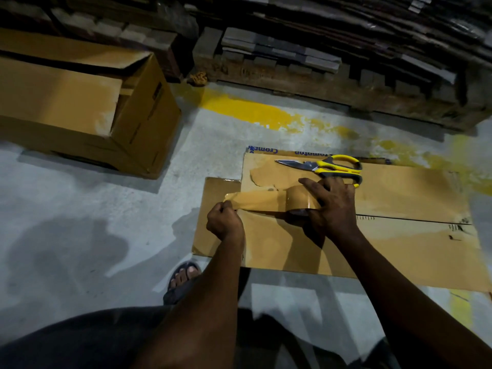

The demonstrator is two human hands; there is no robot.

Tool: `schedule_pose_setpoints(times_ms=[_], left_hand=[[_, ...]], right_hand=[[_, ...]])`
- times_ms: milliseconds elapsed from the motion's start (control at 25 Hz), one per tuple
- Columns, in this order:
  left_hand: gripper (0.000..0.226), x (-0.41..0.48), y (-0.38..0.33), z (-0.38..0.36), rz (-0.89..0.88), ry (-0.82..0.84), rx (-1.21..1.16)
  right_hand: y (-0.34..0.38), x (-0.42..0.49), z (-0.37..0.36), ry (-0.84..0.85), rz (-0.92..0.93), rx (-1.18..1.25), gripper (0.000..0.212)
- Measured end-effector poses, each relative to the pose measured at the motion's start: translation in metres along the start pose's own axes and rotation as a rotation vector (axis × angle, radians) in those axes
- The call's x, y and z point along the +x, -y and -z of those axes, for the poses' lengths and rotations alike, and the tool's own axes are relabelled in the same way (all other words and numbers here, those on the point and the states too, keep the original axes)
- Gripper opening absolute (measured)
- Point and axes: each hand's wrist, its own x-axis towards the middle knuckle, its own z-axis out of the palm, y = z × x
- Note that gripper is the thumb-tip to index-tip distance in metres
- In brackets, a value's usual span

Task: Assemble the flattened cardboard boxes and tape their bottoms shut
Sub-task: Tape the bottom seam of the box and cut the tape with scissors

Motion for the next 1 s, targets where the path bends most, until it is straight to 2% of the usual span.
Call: schedule_pose_setpoints(times_ms=[200,480,640,760,800,840,920,1000], left_hand=[[0.022,-0.002,-0.001,0.002,0.004,-0.081,-0.061],[0.022,0.005,0.007,-0.002,-0.040,0.012,0.044],[0.021,0.008,0.007,-0.005,0.017,0.085,0.231],[0.039,0.018,0.018,0.005,0.190,0.239,0.484],[0.044,0.018,0.023,0.013,0.223,0.244,0.523],[0.047,0.014,0.024,0.020,0.194,0.204,0.510],[0.042,0.003,0.020,0.027,-0.058,0.087,0.361],[0.038,-0.009,0.010,0.024,-0.364,0.163,0.239]], right_hand=[[0.007,0.002,0.000,-0.018,0.023,0.023,0.068],[-0.003,-0.001,-0.001,-0.011,0.027,-0.037,0.069],[-0.001,-0.001,-0.001,-0.011,0.032,-0.041,0.070],[-0.002,-0.003,-0.001,-0.004,0.017,-0.042,0.071],[-0.002,-0.004,-0.002,0.001,0.013,-0.041,0.071],[-0.002,-0.004,-0.003,0.007,0.011,-0.038,0.072],[-0.002,-0.004,-0.004,0.010,0.004,-0.027,0.071],[-0.001,-0.003,-0.004,-0.003,0.004,-0.021,0.070]])
